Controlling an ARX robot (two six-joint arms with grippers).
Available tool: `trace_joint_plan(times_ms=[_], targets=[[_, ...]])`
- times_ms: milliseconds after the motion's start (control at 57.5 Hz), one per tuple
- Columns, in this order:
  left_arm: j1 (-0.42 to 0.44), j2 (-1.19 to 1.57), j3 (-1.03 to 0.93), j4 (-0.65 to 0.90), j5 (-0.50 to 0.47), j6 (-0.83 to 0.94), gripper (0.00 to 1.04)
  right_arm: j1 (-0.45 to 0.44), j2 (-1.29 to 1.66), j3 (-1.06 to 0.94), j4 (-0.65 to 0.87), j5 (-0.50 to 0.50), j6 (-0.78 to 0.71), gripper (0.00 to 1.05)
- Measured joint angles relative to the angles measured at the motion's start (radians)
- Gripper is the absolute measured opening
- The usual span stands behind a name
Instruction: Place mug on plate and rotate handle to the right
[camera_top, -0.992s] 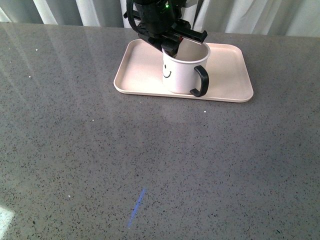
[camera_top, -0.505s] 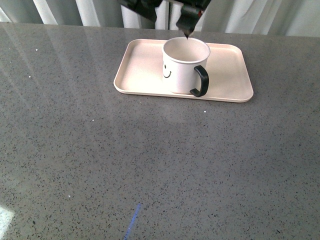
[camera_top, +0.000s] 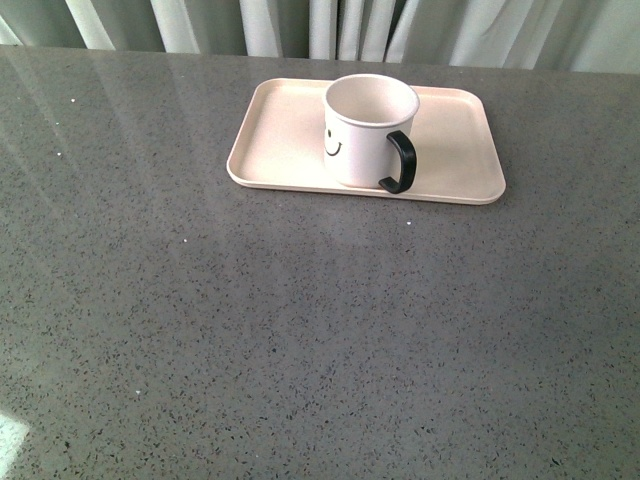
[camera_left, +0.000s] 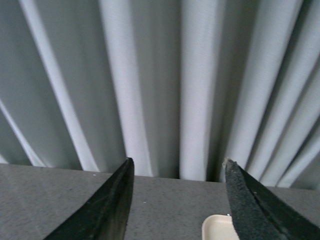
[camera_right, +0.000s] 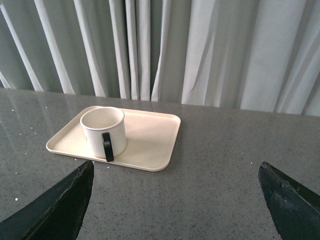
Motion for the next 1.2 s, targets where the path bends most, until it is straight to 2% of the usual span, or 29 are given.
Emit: trace_joint_plan(times_ms=[122,313,714,922,975,1062,1201], targets=[[0.052,-0.109,-0.230,0.122,0.039,-0.005,0.32,0.000,0.000,0.000,0.000,-0.001,0.000,0.96],[0.108,-0.250,-0.490,0.195,0.104,-0.010,0.02,0.000,0.000,0.000,0.000,0.000,0.000,0.96],[0.198,-0.514,-0.781,0.225,0.191,-0.010,0.01,0.000,0.000,0.000,0.000,0.000,0.000,0.96],[0.241,-0.698,-0.903,0.158,0.233,-0.010,0.01,0.000,0.000,0.000,0.000,0.000,0.000,0.96],[0.282,-0.741,-0.923,0.134,0.292,-0.009,0.01,0.000,0.000,0.000,0.000,0.000,0.000,0.96],[0.306,-0.750,-0.959,0.177,0.298,-0.010,0.01,0.000,0.000,0.000,0.000,0.001,0.000,0.96],[0.312,-0.822,-1.000,0.122,0.306,-0.010,0.01,0.000,0.000,0.000,0.000,0.000,0.000,0.96]])
